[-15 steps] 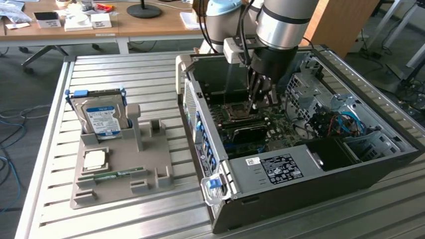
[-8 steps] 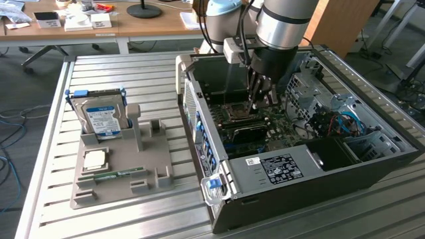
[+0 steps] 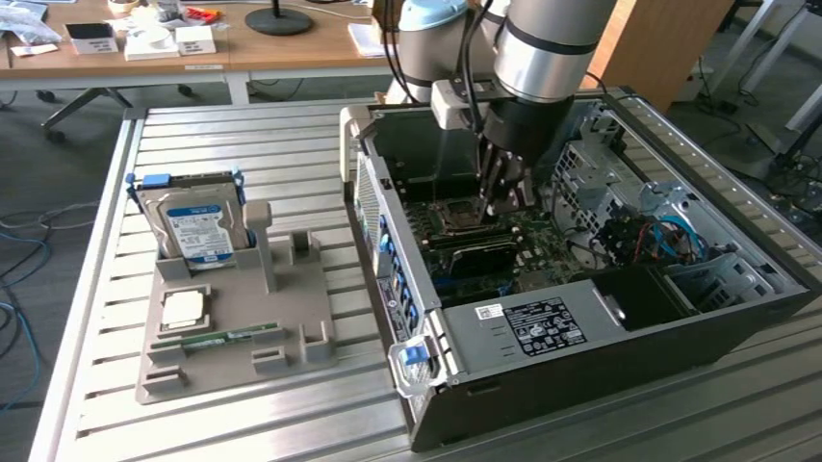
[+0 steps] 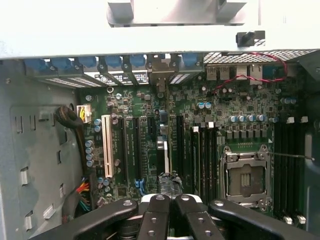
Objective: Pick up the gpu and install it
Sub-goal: 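Press down on the gpu until it lock into place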
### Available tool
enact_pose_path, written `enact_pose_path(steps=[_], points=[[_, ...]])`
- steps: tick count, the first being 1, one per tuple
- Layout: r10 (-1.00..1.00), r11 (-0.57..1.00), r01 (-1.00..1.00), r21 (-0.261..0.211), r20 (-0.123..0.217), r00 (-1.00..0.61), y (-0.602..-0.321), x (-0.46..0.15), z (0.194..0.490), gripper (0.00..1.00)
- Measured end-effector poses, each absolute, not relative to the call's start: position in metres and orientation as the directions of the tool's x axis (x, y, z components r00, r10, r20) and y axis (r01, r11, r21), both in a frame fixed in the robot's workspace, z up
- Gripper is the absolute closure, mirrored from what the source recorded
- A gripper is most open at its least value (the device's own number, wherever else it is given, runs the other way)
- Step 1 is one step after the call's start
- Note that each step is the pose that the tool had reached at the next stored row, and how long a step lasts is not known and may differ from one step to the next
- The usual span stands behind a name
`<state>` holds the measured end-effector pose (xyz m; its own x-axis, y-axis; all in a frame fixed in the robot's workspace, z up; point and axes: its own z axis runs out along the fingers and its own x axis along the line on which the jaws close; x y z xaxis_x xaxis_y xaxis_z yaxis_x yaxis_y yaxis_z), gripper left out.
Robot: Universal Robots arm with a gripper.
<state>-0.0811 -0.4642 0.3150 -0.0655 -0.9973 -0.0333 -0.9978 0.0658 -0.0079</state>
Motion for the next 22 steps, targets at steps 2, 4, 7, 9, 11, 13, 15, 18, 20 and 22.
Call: enact_pose_path(steps=[2,4,7,9,11,13,15,18,20,22], points=[[-0.997,0.066,-0.998,-0.008,-0.032,-0.065,-0.464,-0.081,0.313,0.89],[-0.997,0.066,-0.998,-0.008,-0.032,-0.065,-0.464,-0.081,0.31,0.89],[-0.997,0.066,-0.998,-0.008,-0.032,-0.065,-0.464,-0.081,0.305,0.89],[-0.997,0.066,-0.998,-0.008,-0.032,-0.065,-0.464,-0.081,0.302,0.89],[-0.997,0.066,-0.998,-0.008,-0.032,-0.065,-0.464,-0.081,0.3,0.89],[-0.997,0.066,-0.998,-0.008,-0.032,-0.065,-0.464,-0.081,0.299,0.89],[-0.997,0.066,-0.998,-0.008,-0.032,-0.066,-0.464,-0.081,0.298,0.89],[-0.997,0.066,-0.998,-0.008,-0.032,-0.066,-0.464,-0.081,0.297,0.89],[-0.997,0.066,-0.998,-0.008,-0.032,-0.065,-0.464,-0.081,0.297,0.89],[-0.997,0.066,-0.998,-0.008,-0.032,-0.066,-0.464,-0.081,0.297,0.89]])
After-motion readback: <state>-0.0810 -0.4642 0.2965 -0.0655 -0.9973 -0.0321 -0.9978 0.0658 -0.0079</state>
